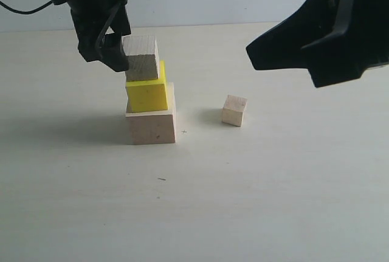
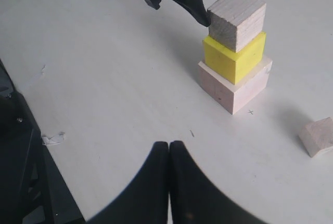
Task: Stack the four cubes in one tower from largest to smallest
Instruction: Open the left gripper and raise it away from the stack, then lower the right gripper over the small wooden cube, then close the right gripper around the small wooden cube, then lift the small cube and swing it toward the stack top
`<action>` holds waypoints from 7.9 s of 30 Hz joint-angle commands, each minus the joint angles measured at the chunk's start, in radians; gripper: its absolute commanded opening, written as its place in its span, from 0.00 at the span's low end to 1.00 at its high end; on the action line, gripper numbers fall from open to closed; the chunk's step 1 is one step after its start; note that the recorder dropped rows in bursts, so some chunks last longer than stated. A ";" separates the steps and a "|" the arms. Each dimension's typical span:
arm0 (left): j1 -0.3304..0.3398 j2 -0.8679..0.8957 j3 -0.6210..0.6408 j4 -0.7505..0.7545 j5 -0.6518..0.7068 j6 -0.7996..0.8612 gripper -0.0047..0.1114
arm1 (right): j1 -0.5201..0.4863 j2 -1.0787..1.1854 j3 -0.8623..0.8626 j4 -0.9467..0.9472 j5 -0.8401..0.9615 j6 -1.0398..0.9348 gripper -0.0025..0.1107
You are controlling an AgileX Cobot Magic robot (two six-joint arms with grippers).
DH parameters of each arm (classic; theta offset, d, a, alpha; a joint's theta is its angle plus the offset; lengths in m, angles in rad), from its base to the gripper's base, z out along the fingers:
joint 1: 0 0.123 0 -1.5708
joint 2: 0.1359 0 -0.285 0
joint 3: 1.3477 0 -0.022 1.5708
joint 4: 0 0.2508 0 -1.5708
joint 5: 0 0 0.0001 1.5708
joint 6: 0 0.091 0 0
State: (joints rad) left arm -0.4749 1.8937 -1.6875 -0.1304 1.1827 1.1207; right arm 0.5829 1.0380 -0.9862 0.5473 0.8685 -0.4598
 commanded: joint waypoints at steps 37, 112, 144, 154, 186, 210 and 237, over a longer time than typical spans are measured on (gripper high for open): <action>0.154 -0.195 0.282 0.107 0.038 -0.584 0.04 | -0.001 0.143 0.003 -0.370 -0.258 0.044 0.02; 0.159 -0.266 0.374 -0.169 0.038 -0.657 0.04 | -0.169 1.007 -0.522 -0.403 0.166 -0.230 0.63; 0.159 -0.266 0.374 -0.146 0.038 -0.654 0.04 | -0.169 1.214 -0.697 -0.390 0.238 -0.368 0.63; 0.159 -0.266 0.374 -0.141 0.038 -0.654 0.04 | -0.169 1.219 -0.697 -0.383 0.235 -0.287 0.62; 0.159 -0.266 0.374 -0.142 0.038 -0.650 0.04 | -0.169 1.221 -0.697 -0.413 0.176 -0.307 0.62; 0.159 -0.266 0.374 -0.118 0.038 -0.647 0.04 | -0.189 1.096 -0.697 -0.435 0.247 -0.176 0.02; 0.159 -0.292 0.420 -0.088 0.038 -0.623 0.04 | -0.646 0.872 -0.410 0.808 0.353 -1.254 0.02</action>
State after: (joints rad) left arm -0.3175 1.6112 -1.2708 -0.2193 1.2212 0.4966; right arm -0.0565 1.9198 -1.4330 1.2550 1.2164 -1.6013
